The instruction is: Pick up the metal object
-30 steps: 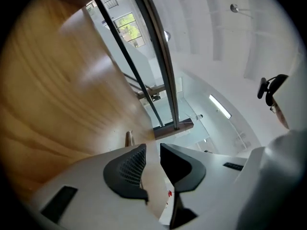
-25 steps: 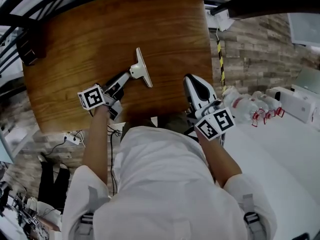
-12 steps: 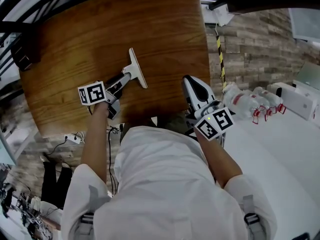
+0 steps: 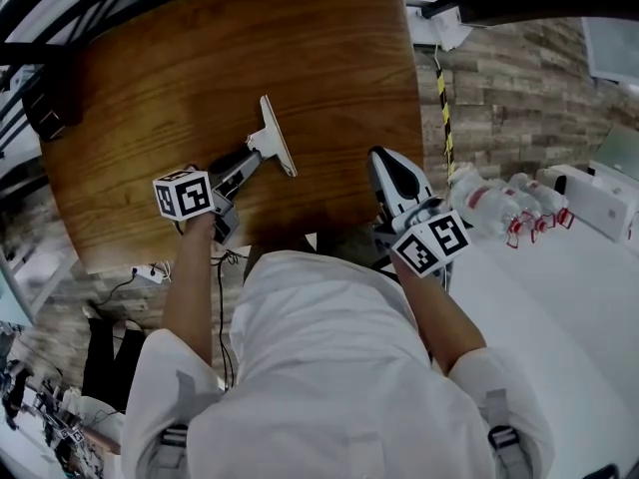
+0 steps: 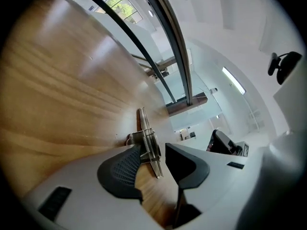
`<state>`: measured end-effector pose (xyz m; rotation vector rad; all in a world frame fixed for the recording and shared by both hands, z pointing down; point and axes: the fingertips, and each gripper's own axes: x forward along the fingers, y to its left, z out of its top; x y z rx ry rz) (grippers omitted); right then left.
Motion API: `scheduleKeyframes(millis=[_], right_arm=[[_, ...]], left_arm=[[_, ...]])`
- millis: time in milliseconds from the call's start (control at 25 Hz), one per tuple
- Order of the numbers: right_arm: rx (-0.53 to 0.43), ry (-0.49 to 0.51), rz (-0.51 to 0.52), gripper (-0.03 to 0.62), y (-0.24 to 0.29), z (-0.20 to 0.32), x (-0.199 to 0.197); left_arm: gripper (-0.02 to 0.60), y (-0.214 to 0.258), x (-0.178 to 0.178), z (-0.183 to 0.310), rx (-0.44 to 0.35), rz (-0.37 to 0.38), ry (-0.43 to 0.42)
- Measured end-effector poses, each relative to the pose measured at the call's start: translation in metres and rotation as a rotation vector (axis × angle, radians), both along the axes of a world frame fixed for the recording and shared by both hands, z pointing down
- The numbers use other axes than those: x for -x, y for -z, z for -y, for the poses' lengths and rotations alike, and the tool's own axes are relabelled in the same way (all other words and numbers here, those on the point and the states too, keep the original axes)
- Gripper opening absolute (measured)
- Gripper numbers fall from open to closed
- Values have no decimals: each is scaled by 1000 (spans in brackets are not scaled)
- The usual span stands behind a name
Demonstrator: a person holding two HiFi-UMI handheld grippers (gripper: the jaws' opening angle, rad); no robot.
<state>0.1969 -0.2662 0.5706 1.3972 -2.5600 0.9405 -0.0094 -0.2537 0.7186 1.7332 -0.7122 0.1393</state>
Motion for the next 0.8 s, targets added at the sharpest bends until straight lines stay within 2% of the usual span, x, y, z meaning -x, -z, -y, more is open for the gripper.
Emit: scheduleKeyframes(millis=[160, 240, 320, 520, 680, 800], right_arm=[[-4, 5, 3, 26, 2, 1, 2], [-4, 9, 2, 26, 3, 0, 2], [-4, 9, -1, 26, 3, -1, 1], [-20, -1, 0, 26, 7, -3, 1], [-51, -4, 1, 25, 14, -2, 21], [-80, -14, 11, 26, 28, -2, 16]], left_arm=[[146, 0, -10, 6, 19, -41, 15], [76, -1, -12, 9, 24, -45, 32], [41, 1, -16, 10, 36, -62, 41], [18, 7, -14, 8, 67, -137, 94], [17, 30, 16, 16, 1, -191, 165], [17, 74, 21, 30, -127, -219, 192]])
